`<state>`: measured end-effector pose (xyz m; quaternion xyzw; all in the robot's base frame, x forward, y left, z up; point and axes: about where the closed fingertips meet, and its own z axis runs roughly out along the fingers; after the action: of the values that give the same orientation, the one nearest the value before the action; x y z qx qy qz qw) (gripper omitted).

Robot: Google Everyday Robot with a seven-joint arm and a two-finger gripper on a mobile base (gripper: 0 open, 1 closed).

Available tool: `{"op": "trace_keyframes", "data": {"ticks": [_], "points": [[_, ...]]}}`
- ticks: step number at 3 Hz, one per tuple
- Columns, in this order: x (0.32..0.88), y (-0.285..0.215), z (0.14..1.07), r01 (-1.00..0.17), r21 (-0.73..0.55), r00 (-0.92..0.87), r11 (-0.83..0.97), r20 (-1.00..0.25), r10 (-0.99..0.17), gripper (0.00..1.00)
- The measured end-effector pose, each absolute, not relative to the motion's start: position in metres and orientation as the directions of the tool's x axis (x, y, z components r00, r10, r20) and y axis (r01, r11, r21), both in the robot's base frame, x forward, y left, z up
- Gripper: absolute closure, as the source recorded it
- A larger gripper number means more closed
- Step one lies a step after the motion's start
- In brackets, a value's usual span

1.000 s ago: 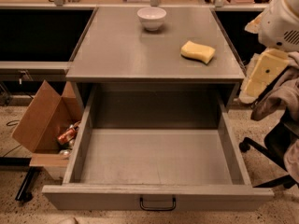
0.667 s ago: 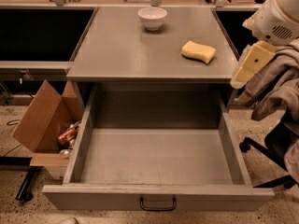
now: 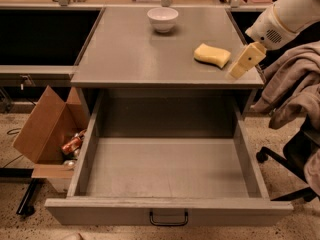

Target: Place sponge into top drawer

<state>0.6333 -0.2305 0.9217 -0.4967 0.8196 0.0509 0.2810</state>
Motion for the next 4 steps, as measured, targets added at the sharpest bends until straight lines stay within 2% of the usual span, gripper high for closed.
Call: {"op": "trace_keyframes", "data": {"ticks": [2, 4], "points": [[0.641, -0.227, 0.916, -0.841, -0.189, -0.348, 0.506, -0.526, -0.776, 0.00], [0.720, -0.226, 0.885, -0.765, -0.139, -0.413, 0.628, -0.643, -0.645, 0.00]]}}
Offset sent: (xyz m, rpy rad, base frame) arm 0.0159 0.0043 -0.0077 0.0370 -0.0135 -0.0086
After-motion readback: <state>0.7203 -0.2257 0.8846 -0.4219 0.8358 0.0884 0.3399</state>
